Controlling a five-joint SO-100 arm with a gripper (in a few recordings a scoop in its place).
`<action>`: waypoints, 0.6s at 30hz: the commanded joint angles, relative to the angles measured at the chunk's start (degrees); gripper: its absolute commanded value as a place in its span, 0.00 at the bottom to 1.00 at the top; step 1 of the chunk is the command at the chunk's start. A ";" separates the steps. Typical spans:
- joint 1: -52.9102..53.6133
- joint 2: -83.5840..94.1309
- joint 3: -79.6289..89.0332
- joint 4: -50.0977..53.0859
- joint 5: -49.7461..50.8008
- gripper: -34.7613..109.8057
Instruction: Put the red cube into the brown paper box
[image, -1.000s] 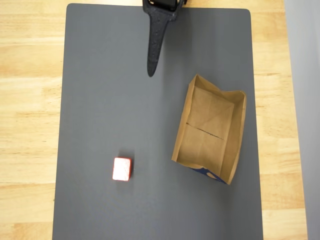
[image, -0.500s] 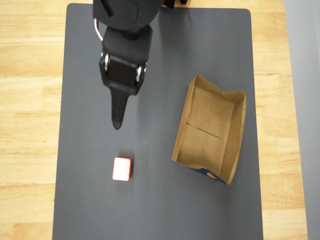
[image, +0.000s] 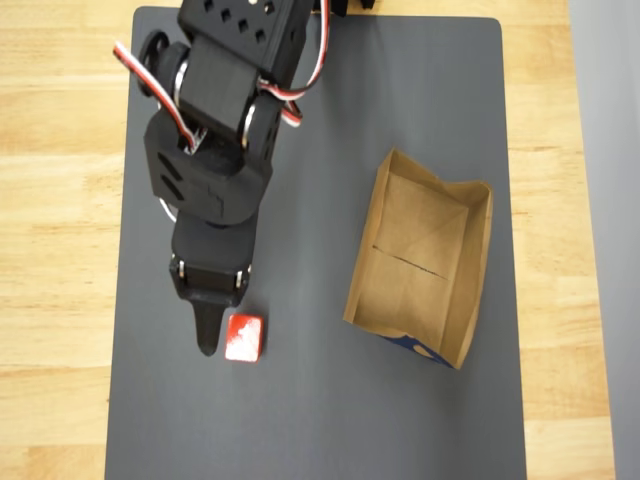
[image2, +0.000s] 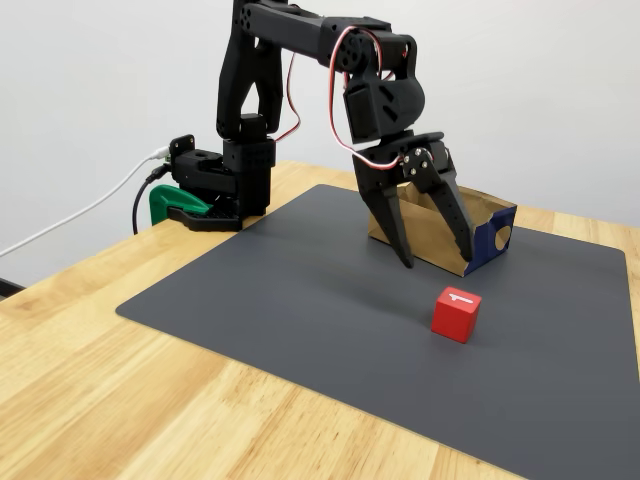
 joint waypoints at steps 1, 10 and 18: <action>-0.26 -1.58 -3.34 0.26 0.18 0.43; -3.08 -8.17 -9.67 4.92 3.60 0.43; -4.13 -13.89 -16.79 8.61 5.54 0.43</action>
